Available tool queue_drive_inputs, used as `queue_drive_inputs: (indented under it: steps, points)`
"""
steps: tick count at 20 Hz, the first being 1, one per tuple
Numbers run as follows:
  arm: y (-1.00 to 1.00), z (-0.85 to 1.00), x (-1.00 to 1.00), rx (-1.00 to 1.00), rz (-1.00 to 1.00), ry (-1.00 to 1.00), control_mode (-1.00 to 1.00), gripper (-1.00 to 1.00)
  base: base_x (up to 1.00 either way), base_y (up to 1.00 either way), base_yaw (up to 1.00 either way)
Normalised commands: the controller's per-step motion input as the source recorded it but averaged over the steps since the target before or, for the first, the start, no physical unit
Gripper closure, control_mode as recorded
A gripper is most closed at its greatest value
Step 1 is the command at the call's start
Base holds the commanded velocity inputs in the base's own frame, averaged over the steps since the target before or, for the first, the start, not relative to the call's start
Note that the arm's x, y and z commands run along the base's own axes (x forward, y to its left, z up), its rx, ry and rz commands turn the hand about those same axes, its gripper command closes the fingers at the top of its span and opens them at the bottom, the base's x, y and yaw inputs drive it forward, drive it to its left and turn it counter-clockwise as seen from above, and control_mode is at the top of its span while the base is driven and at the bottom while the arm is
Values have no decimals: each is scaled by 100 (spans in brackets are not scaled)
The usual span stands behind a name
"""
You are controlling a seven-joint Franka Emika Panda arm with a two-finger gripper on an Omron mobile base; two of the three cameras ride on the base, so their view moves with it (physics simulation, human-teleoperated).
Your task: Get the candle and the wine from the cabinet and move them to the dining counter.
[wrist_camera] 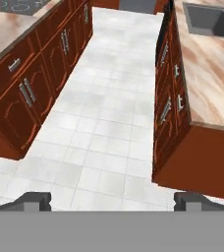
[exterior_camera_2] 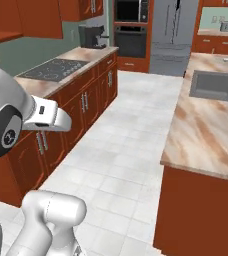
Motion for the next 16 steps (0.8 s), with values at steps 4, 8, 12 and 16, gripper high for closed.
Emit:
queue_drive_inputs:
  steps: [4,8,12,16]
  points:
    - [0,0,0,0,0,0,100,-100,100,69,-42]
    - [0,0,0,0,0,0,100,-100,100,50,-25]
    - [0,0,0,0,0,0,100,-100,100,16,-8]
    - [0,0,0,0,0,0,100,-100,100,0,0]
